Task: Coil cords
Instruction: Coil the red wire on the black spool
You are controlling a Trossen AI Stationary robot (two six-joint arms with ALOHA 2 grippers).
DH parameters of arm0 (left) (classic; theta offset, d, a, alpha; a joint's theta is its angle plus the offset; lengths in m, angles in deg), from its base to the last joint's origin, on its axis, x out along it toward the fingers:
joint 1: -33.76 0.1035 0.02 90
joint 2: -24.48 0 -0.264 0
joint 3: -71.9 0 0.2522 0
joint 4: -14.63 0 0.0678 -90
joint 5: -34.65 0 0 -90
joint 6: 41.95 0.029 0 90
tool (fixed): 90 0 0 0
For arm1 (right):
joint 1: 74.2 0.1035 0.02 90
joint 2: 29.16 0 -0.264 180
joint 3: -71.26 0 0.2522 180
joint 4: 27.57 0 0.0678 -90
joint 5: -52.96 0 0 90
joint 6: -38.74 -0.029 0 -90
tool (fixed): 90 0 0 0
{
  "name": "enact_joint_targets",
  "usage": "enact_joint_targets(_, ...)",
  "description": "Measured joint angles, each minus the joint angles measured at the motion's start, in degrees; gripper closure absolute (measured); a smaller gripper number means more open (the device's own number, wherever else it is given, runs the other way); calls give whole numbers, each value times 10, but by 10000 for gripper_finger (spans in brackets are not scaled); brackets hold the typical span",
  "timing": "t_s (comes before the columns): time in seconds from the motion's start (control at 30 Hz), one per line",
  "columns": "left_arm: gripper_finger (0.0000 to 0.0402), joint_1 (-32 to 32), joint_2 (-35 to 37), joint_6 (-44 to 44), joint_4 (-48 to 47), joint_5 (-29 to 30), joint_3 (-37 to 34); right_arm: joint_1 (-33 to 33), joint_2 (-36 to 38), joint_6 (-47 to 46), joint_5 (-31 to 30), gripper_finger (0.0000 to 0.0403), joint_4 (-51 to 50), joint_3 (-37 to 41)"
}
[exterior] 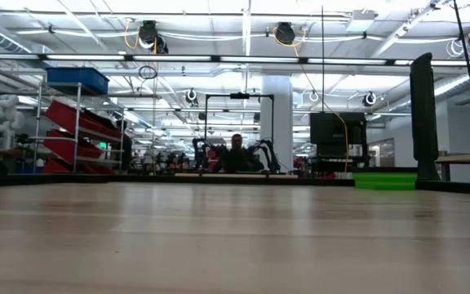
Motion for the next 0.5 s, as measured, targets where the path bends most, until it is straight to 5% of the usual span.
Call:
enact_joint_targets(0.13, 400, -2, 0, -1, 4, 58, 0, -16, -31, 8, 0, 260, 46, 0)
enact_joint_targets(0.5, 400, -7, 0, -1, 3, 64, 0, -45, -105, 54, 45, 261, 229, 0)
